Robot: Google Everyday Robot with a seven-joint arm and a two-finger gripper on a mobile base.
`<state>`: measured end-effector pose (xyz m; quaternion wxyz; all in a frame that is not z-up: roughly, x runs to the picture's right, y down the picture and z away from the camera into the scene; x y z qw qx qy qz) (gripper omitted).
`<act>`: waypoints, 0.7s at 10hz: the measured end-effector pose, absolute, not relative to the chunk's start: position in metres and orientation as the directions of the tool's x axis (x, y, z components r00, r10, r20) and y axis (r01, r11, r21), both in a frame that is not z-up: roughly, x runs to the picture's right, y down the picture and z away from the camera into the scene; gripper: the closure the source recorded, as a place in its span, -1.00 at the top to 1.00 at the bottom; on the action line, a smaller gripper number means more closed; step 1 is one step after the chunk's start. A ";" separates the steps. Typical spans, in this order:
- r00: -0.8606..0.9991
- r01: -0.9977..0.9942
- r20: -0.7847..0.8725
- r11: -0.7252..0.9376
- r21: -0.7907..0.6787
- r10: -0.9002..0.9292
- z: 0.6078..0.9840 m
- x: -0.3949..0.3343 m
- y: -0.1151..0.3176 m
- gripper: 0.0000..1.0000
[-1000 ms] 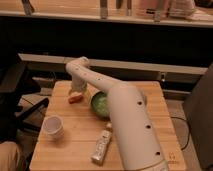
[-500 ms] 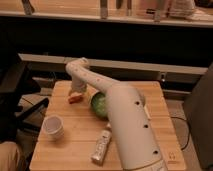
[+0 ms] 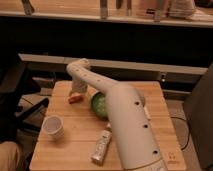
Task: Place the pepper in the ceramic bowl
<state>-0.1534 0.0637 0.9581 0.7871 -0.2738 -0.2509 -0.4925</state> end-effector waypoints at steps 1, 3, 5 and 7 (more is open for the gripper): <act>0.389 0.913 0.665 0.365 -0.185 -0.637 0.958 -0.153 0.064 0.41; 0.390 0.912 0.666 0.366 -0.185 -0.636 0.959 -0.152 0.065 0.01; 0.392 0.910 0.669 0.371 -0.183 -0.631 0.959 -0.152 0.066 -0.45; 0.393 0.910 0.668 0.372 -0.183 -0.632 0.959 -0.151 0.065 -0.80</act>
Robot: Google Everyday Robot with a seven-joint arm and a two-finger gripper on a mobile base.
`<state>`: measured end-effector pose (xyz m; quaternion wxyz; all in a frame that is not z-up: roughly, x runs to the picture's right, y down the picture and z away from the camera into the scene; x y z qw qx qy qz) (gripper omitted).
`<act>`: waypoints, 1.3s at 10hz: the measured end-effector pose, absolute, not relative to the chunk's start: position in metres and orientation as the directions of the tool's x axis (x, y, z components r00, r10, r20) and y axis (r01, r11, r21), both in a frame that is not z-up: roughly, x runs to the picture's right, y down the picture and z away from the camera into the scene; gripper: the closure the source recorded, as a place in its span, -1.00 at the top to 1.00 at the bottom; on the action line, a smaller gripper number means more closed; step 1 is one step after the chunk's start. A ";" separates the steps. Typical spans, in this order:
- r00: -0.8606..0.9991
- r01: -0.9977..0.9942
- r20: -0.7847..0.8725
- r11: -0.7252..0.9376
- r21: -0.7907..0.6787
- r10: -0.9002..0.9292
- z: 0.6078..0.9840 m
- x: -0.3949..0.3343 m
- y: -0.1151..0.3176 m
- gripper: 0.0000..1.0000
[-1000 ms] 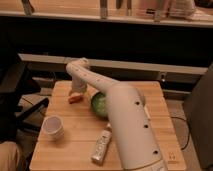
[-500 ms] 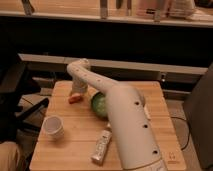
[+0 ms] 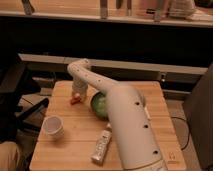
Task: Place the pepper in the ceramic bowl
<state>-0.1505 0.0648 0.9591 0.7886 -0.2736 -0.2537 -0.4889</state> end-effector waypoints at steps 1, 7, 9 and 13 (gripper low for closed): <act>0.398 0.908 0.664 0.377 -0.185 -0.633 0.959 -0.145 0.063 -0.97; 0.431 0.893 0.638 0.404 -0.199 -0.638 0.954 -0.113 0.051 -1.00; 0.449 0.883 0.627 0.423 -0.202 -0.637 0.945 -0.092 0.037 -1.00; 0.470 0.870 0.622 0.448 -0.206 -0.626 0.936 -0.064 0.031 -1.00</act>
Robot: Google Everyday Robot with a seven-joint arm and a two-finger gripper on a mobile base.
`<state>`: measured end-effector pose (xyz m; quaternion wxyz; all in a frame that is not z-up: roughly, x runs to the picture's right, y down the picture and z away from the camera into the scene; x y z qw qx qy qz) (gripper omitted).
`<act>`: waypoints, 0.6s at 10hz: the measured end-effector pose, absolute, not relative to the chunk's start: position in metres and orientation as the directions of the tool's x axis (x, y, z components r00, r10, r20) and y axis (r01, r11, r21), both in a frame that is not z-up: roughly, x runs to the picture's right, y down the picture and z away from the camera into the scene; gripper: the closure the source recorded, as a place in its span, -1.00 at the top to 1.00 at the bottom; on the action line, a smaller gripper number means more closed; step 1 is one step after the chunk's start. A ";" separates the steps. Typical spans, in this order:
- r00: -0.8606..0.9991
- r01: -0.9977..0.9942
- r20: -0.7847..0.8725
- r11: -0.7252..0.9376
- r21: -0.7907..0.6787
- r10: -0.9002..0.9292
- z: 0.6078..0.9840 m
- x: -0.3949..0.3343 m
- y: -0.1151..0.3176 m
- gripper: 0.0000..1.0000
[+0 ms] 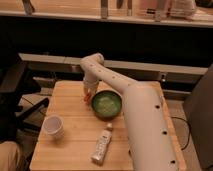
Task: Place the pepper in the ceramic bowl
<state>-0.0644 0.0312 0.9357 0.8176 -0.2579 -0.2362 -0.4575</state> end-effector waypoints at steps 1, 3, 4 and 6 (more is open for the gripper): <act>0.481 0.864 0.620 0.457 -0.212 -0.620 0.932 -0.051 0.031 -1.00; 0.492 0.856 0.618 0.470 -0.215 -0.614 0.927 -0.040 0.031 -1.00; 0.499 0.851 0.617 0.479 -0.215 -0.608 0.924 -0.037 0.030 -1.00; 0.516 0.839 0.615 0.495 -0.225 -0.596 0.918 -0.016 0.028 -1.00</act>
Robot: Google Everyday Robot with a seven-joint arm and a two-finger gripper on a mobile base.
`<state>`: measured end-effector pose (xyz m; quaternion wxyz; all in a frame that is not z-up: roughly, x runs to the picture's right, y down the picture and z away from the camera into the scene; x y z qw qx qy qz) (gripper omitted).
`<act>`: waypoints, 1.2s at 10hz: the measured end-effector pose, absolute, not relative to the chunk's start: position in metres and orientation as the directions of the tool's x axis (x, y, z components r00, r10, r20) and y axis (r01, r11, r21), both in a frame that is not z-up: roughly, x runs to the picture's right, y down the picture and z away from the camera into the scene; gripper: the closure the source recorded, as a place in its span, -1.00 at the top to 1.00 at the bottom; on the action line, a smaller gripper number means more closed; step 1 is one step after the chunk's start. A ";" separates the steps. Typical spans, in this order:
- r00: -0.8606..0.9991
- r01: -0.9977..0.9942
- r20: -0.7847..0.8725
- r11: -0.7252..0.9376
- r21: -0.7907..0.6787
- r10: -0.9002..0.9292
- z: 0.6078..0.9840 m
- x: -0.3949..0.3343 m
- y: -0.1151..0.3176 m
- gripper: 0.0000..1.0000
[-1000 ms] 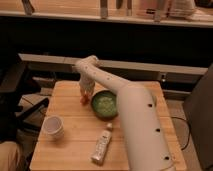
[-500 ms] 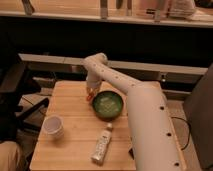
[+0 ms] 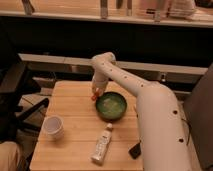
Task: Place the pepper in the ceramic bowl
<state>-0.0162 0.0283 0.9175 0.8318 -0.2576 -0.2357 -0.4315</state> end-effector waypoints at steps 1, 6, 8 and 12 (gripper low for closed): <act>0.521 0.836 0.616 0.499 -0.227 -0.592 0.915 -0.006 0.029 -1.00; 0.541 0.819 0.622 0.523 -0.237 -0.565 0.904 0.025 0.034 -1.00; 0.551 0.810 0.623 0.534 -0.241 -0.555 0.901 0.040 0.036 -1.00; 0.557 0.805 0.629 0.539 -0.248 -0.543 0.900 0.048 0.041 -1.00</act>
